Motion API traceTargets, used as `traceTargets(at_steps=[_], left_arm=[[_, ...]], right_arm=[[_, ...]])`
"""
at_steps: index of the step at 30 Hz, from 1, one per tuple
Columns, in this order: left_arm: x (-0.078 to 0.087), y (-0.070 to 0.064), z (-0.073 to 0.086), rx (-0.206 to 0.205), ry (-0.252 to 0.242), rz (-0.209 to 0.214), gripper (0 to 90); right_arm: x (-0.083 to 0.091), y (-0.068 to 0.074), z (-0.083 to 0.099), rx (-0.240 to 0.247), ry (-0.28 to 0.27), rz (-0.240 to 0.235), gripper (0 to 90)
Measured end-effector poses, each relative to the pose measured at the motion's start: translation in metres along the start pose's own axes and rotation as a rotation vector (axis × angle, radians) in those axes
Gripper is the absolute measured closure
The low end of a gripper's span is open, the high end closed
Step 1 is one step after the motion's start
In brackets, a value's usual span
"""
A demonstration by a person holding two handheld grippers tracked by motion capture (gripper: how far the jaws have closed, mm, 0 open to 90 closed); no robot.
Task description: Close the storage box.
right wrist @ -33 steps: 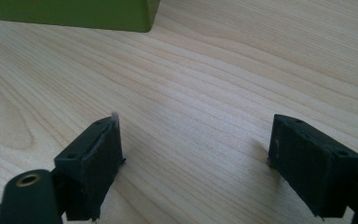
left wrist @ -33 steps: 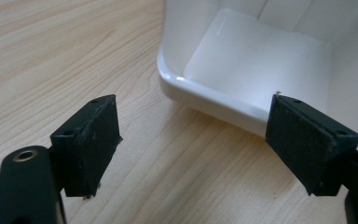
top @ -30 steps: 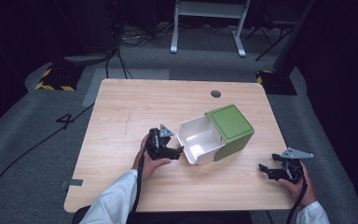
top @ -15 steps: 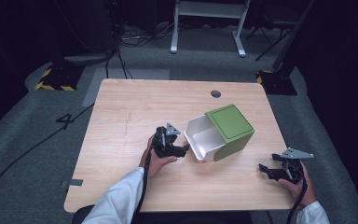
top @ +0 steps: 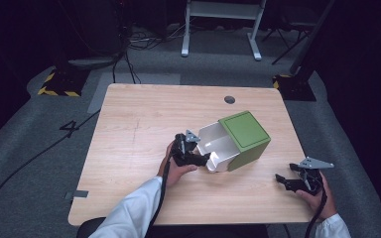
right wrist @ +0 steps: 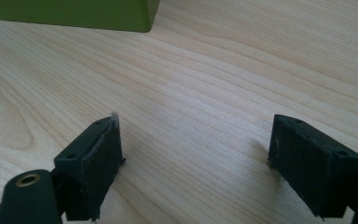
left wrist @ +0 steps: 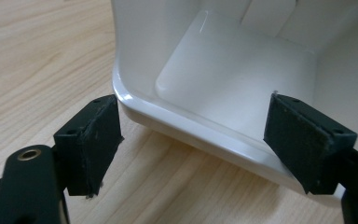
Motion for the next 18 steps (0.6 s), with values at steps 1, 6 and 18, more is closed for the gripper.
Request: traceTargets(at_steps=[1,6,18], left_arm=[[-0.003,-0.001,-0.001,0.003,0.001,-0.018,19.0],[-0.013,-0.005,-0.005,0.021,-0.014,-0.07,20.8],[-0.028,-0.022,-0.023,0.005,-0.027,-0.104,26.5]], right_arm=[[0.0,0.0,0.0,0.0,0.0,0.0,17.3],[0.0,0.0,0.0,0.0,0.0,0.0,17.3],[0.0,0.0,0.0,0.0,0.0,0.0,17.3]])
Point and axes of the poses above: each handheld gripper's, and its own axes: x roughly backward along the jaws, z roughly out of its underside, y roughly to its left, the point moved 1 cm from there along -x, roughly forward along the jaws, and after that the axes turned 8 degrees about z, right-handed, at the moved point
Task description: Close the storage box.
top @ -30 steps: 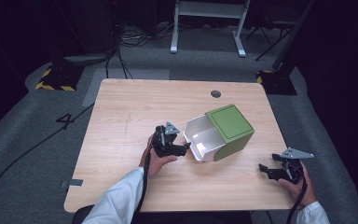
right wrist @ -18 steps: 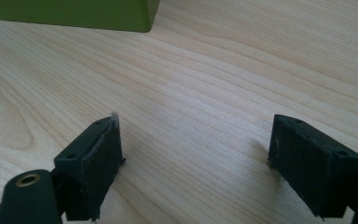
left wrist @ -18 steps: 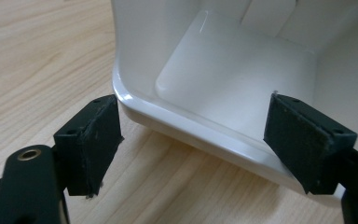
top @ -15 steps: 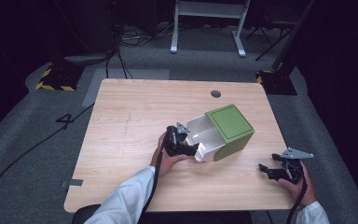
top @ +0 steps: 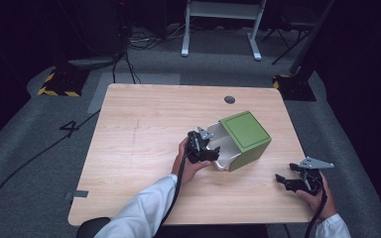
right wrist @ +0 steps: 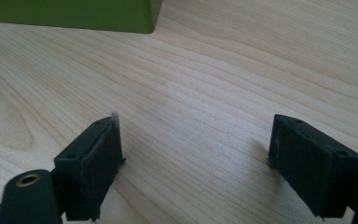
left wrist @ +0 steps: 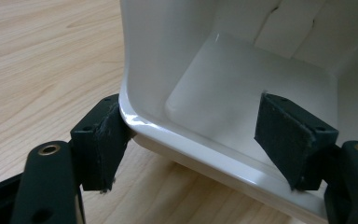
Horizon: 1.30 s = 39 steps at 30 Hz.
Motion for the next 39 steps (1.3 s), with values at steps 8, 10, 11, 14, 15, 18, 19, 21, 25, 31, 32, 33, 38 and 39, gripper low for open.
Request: traceTargets(at_steps=[8,10,11,14,15,18,19,21,25,31,32,33,38,39], left_arm=[[-0.008,-0.002,-0.006,-0.008,0.002,0.002,26.4],[-0.012,-0.003,-0.009,0.004,-0.009,-0.012,26.5],[-0.014,-0.004,-0.01,0.008,-0.009,-0.021,27.3],[-0.013,-0.007,-0.011,-0.003,0.012,-0.048,33.9],[-0.011,-0.009,-0.011,-0.004,0.023,-0.041,33.9],[-0.003,-0.01,-0.007,0.017,0.026,-0.007,33.3],[0.0,-0.011,-0.005,0.023,0.029,-0.004,33.3],[0.005,-0.013,-0.003,0.02,0.027,-0.001,33.0],[0.011,-0.016,0.001,0.033,0.004,0.008,32.0],[0.0,-0.025,0.0,0.034,0.0,-0.059,26.7],[-0.002,-0.027,-0.001,0.033,0.001,-0.08,25.9],[-0.003,-0.029,-0.002,0.037,0.001,-0.095,25.9],[-0.013,-0.03,-0.008,0.051,-0.01,-0.118,28.2],[-0.015,-0.03,-0.009,0.053,-0.011,-0.12,28.4]], right_arm=[[0.0,0.0,0.0,0.0,0.0,0.0,17.3],[0.0,0.0,0.0,0.0,0.0,0.0,17.3],[0.0,0.0,0.0,0.0,0.0,0.0,17.3],[0.0,0.0,0.0,-0.001,0.0,0.0,17.3],[0.0,0.0,0.0,0.0,0.0,0.0,17.3],[0.0,0.0,0.0,0.0,0.0,0.0,17.3],[0.0,0.0,0.0,0.0,0.0,0.0,17.3],[0.0,0.0,0.0,0.0,0.0,0.0,17.3],[0.0,0.0,0.0,-0.001,0.0,0.0,17.3],[0.0,0.0,0.0,-0.001,0.0,0.001,17.3],[0.0,0.0,0.0,-0.001,0.0,0.001,17.3],[0.0,0.0,0.0,-0.001,0.0,0.001,17.3],[0.0,0.0,0.0,-0.001,0.0,0.001,17.3],[0.0,0.0,0.0,-0.001,0.0,0.001,17.3]])
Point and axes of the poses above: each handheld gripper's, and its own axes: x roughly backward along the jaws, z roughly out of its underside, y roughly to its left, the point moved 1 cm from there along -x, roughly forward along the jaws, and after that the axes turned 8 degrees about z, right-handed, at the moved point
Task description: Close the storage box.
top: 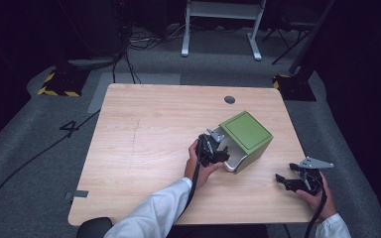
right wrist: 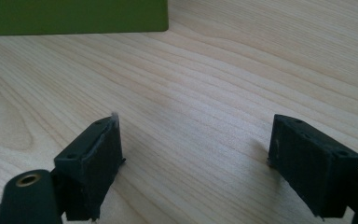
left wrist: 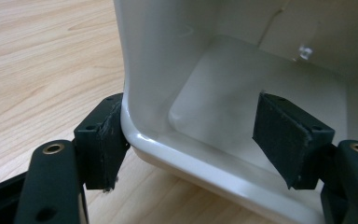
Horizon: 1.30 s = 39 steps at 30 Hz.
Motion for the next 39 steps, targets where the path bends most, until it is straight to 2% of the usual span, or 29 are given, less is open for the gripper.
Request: traceTargets(at_steps=[6,9,16,17,18,20,21,22,24,28,36,39], left_arm=[[-0.009,-0.002,-0.01,-0.013,0.023,0.014,28.7],[-0.013,0.0,-0.015,-0.006,0.024,0.025,29.1],[-0.006,0.005,-0.017,-0.041,0.036,0.066,28.2],[-0.004,0.006,-0.017,-0.058,0.038,0.068,28.2],[0.0,0.01,-0.018,-0.079,0.035,0.1,26.4],[0.002,0.012,-0.018,-0.095,0.041,0.103,25.2],[0.006,0.016,-0.018,-0.12,0.044,0.133,25.1],[0.008,0.018,-0.018,-0.138,0.042,0.138,24.9],[0.011,0.02,-0.018,-0.149,0.041,0.136,24.8],[0.027,0.031,-0.019,-0.202,0.027,0.176,21.8],[0.048,0.05,-0.02,-0.243,0.021,0.181,21.0],[0.061,0.057,-0.018,-0.271,0.021,0.171,19.2]], right_arm=[[0.0,0.0,0.0,0.0,0.0,0.0,17.3],[0.0,0.0,0.0,0.0,0.0,0.0,17.3],[0.0,0.0,0.0,0.0,0.0,0.0,17.3],[0.0,0.0,0.0,0.0,0.0,0.0,17.3],[0.0,0.0,0.0,0.0,0.0,0.0,17.3],[0.0,0.0,0.0,0.0,0.0,0.0,17.3],[0.0,0.0,0.0,0.0,0.0,0.0,17.3],[0.0,0.0,0.0,0.0,0.0,0.0,17.3],[0.0,0.0,0.0,0.0,0.0,0.0,17.3],[0.0,0.0,0.0,0.0,0.0,0.0,17.3],[0.0,0.0,0.0,0.0,0.0,0.0,17.3],[0.0,0.0,0.0,0.002,-0.001,0.001,17.3]])
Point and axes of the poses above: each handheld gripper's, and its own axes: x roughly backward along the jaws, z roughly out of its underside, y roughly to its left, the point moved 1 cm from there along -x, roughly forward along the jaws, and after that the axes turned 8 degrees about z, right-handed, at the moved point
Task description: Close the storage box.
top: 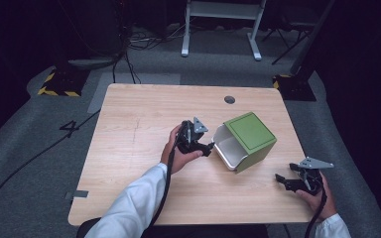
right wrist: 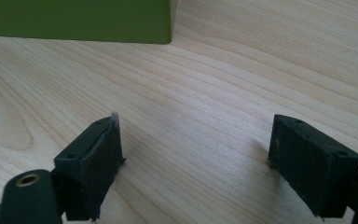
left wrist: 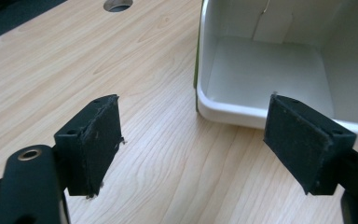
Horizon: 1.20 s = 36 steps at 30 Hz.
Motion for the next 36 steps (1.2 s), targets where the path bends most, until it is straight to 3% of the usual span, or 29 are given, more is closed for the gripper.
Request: traceTargets(at_steps=[5,8,16,26,36], left_arm=[[0.016,0.006,0.007,-0.032,0.012,-0.03,18.2],[0.024,0.01,0.012,-0.059,0.043,-0.063,17.5],[0.048,0.018,0.026,-0.101,0.055,-0.073,17.4],[0.069,0.023,0.052,-0.124,0.112,-0.105,17.5],[0.077,0.032,0.083,-0.141,0.182,-0.148,17.4]], right_arm=[[0.0,0.0,0.0,-0.001,0.001,-0.001,17.3],[0.0,0.0,0.0,-0.001,0.001,0.0,17.3],[0.0,0.0,0.0,-0.003,0.001,0.0,17.3],[0.001,0.0,0.0,-0.005,0.003,0.001,17.3],[0.001,0.0,0.0,-0.006,0.002,0.002,17.3]])
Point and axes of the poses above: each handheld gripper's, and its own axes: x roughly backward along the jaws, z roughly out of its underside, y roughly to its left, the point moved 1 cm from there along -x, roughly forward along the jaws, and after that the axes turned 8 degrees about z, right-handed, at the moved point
